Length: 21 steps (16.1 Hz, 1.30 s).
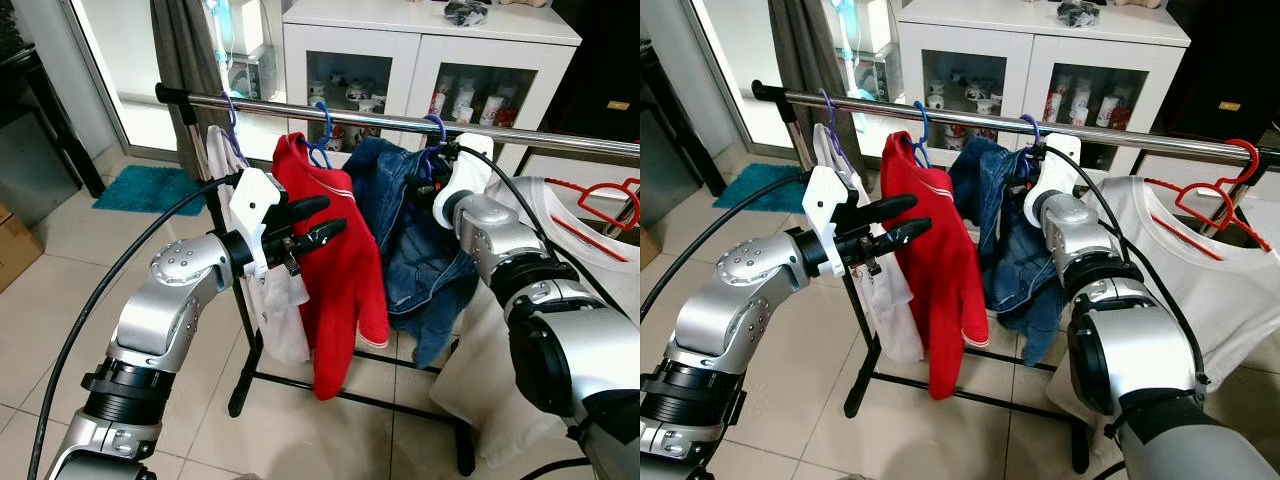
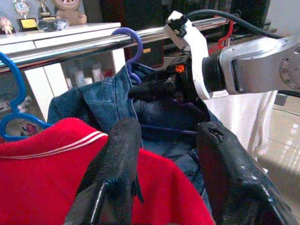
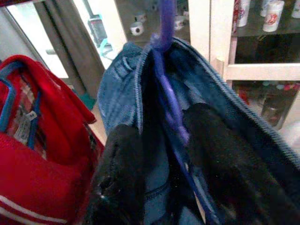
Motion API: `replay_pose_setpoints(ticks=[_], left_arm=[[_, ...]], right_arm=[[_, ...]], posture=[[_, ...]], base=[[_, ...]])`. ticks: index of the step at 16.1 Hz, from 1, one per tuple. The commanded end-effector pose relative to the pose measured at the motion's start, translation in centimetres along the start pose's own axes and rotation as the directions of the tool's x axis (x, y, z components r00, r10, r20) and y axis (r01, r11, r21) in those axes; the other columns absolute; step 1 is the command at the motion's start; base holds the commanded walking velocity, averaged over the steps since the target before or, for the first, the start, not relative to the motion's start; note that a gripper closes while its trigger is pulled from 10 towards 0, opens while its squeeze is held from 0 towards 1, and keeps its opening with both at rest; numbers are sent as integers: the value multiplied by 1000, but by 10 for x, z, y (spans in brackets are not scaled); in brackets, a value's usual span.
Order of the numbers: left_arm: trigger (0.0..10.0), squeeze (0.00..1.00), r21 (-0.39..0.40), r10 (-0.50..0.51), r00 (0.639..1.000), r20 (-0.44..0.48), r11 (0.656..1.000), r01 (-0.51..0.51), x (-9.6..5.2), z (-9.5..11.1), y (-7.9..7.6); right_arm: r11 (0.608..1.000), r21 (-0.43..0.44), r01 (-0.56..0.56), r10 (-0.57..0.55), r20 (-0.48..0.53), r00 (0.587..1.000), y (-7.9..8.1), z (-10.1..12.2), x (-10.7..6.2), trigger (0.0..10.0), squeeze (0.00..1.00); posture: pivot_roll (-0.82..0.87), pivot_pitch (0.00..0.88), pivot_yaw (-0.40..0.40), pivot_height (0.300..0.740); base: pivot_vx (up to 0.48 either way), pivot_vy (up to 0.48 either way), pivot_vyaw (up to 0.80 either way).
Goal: Hang hanger
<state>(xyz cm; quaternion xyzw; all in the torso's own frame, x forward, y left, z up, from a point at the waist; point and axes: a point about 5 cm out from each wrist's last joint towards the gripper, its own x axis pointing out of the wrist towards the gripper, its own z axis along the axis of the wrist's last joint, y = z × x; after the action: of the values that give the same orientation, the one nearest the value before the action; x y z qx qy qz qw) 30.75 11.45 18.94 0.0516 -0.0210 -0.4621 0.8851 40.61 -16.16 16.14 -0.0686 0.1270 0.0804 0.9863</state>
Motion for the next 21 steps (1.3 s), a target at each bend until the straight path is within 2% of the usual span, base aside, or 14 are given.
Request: replay_pose_setpoints(ticks=[1, 10, 17, 18, 21], left_arm=[[10000, 0, 26, -6, 1000, -6, 1000, 6, 1, 3, -1], [10000, 0, 30, -20, 999, -50, 999, 21, -9, 3, -3], [10000, 0, 30, -17, 998, -54, 999, 18, -8, 4, -3], [10000, 0, 31, -14, 998, -53, 999, 16, -8, 4, -3], [10000, 0, 33, -9, 999, -53, 999, 10, -9, 4, -3]], right_arm=[[1000, 11, 10, -10, 13, 1000, 1, 6, 1, 0, 0], [997, 60, 46, -46, -3, 999, 9, -6, 2, 0, 0], [999, 25, 42, -42, -10, 999, 10, -8, 2, 0, 0], [999, 0, 42, -42, -16, 999, 10, -9, 2, 10000, 0], [999, -3, 44, -44, -27, 999, 9, -10, 1, 10000, 0]], posture=[[-7, 0, 9, 740], [41, 0, 25, 740], [33, 0, 23, 740], [32, 0, 21, 740], [36, 0, 19, 740]], base=[[0, 0, 0], [0, 0, 0], [0, 0, 0], [0, 0, 0], [0, 0, 0]])
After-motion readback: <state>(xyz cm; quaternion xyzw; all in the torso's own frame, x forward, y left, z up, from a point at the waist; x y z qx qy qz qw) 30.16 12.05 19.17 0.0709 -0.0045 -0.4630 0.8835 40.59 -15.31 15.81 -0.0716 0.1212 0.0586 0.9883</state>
